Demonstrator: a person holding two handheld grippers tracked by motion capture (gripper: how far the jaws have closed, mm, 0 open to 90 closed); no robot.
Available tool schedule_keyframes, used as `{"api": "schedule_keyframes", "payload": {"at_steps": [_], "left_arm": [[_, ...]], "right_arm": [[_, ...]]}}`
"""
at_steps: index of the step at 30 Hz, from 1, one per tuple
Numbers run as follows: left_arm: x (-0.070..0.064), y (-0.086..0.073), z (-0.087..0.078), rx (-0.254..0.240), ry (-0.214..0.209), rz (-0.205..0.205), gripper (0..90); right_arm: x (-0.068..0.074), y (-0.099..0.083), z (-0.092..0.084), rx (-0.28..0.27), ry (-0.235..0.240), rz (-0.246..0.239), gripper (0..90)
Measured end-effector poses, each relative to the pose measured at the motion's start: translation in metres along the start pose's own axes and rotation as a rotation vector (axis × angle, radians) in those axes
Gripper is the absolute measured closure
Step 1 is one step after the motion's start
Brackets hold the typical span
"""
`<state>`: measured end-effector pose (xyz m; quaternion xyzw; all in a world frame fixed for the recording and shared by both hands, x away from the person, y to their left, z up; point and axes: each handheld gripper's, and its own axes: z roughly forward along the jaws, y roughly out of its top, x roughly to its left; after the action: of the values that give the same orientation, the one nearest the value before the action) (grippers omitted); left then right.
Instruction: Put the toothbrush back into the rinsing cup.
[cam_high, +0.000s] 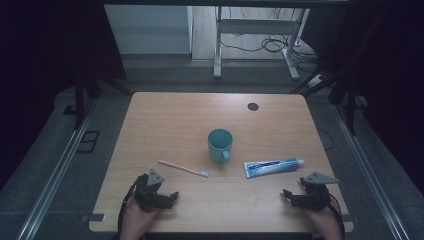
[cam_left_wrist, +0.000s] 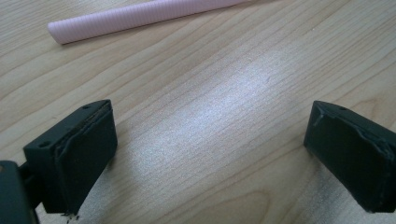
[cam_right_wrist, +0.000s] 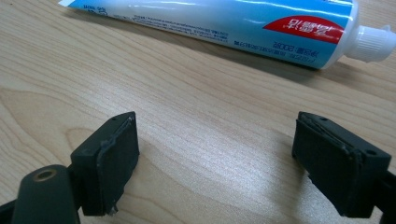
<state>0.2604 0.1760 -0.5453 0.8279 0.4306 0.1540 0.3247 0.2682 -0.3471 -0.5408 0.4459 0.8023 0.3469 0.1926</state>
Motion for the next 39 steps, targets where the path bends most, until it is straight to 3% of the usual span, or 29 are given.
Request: {"api": "schedule_keyframes", "payload": {"at_steps": [23,33,39], "left_arm": [[0.001,-0.0008,-0.0014,-0.012,0.003,-0.006,6.3],[0.0001,0.0003,-0.0049,-0.032,-0.009,-0.003,24.6],[0.0012,0.0023,-0.0073,-0.032,-0.042,-0.006,40.5]], "right_arm": [[-0.0004,0.0004,0.0004,0.0,0.005,-0.003,14.3],[-0.0004,0.0004,0.0004,0.0,0.005,-0.004,14.3],[-0.0004,0.0004,0.0005,0.0,0.005,-0.003,14.3]]}}
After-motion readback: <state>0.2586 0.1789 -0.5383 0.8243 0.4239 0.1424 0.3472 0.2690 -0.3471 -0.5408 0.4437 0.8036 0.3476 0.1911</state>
